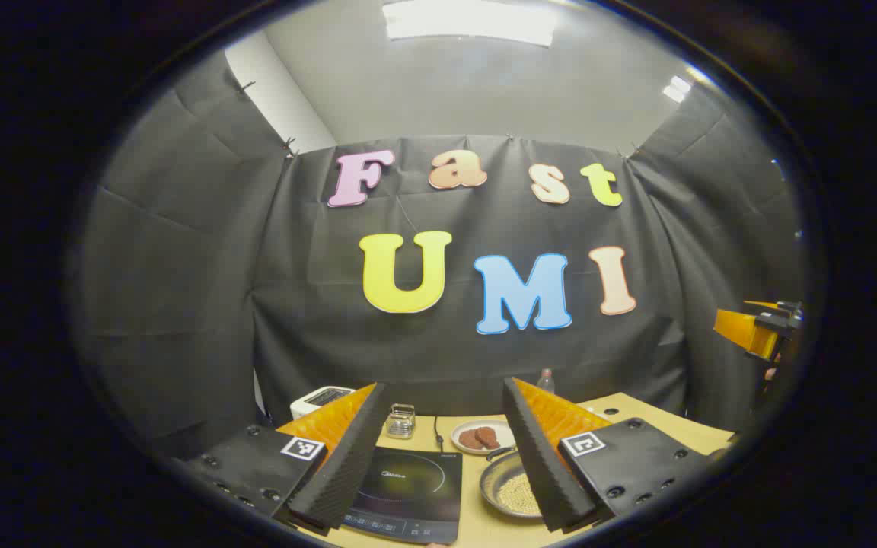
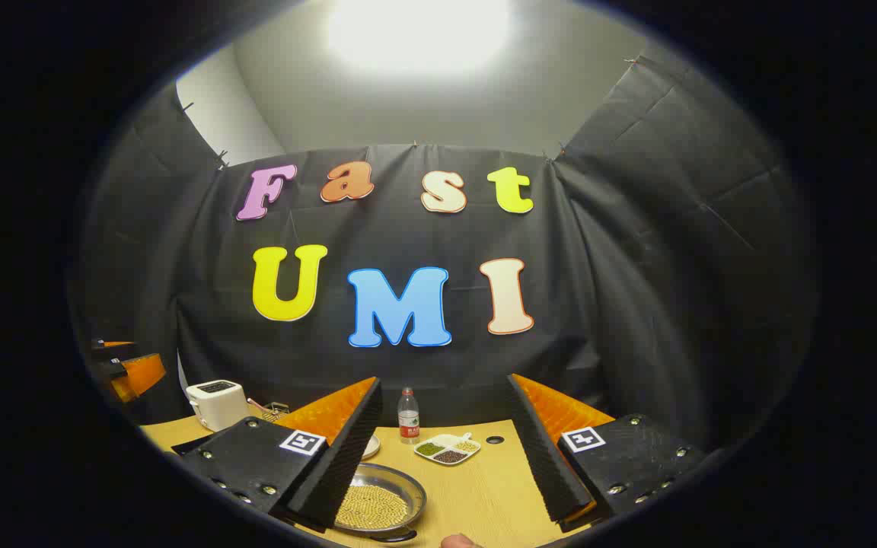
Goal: First push the handle of the pot to place it horizontally, then grasp the pot with both hands and set it on the induction cooktop.
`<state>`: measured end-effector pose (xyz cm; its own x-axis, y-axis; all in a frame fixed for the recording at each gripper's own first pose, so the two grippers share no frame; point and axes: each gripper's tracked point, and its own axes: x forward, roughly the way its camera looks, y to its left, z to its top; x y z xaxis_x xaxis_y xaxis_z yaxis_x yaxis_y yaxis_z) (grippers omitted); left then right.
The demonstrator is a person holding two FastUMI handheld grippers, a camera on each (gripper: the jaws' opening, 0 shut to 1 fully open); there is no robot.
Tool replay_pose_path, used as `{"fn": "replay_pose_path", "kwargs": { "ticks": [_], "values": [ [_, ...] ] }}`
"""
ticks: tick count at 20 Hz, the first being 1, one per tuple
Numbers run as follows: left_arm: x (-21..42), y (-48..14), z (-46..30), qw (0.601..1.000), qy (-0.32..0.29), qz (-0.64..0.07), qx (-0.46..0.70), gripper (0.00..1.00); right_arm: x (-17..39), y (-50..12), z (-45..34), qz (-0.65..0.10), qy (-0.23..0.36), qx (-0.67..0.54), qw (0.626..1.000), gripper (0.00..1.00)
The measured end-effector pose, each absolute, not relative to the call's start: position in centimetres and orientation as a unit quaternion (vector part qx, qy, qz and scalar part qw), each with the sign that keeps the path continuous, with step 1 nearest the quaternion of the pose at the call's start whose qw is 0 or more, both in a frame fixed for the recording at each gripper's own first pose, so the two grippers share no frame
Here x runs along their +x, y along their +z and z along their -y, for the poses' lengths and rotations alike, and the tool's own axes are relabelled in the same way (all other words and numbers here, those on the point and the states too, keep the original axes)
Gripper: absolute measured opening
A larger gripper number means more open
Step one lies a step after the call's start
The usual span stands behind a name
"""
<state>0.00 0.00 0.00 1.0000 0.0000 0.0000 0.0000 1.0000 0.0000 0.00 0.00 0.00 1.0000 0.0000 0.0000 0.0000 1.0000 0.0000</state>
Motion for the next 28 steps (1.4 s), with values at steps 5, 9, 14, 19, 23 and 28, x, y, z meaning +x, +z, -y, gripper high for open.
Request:
{"fn": "replay_pose_path", "kwargs": {
  "ticks": [5, 9, 14, 19, 23, 28],
  "values": [
    [-0.5, 0.2, -0.8, 1.000, 0.009, -0.001, 0.006, 0.97, 0.2, 0.1, -0.2, 0.000, 0.005, -0.002, 1.000, 0.97],
    [-0.9, 0.3, -1.6, 1.000, 0.015, 0.001, 0.011, 0.94, 0.2, 0.2, -0.6, 0.001, 0.008, -0.006, 1.000, 0.97],
    [-1.4, 0.5, -2.1, 1.000, 0.015, 0.004, 0.017, 1.00, 0.0, 0.2, -1.0, -0.004, 0.010, -0.008, 1.000, 0.97],
    [-1.9, 0.6, -2.8, 1.000, 0.018, 0.006, 0.017, 0.98, -0.1, -0.2, -1.4, -0.013, 0.007, -0.010, 1.000, 0.97],
    [-2.0, 0.4, -4.0, 1.000, 0.023, 0.006, 0.017, 0.94, -0.2, -0.2, -2.1, -0.017, 0.009, -0.012, 1.000, 0.97],
    [-2.2, 0.3, -5.6, 0.999, 0.028, 0.005, 0.021, 0.94, -0.3, -0.8, -3.0, -0.025, 0.004, -0.018, 1.000, 0.80]
  ]
}}
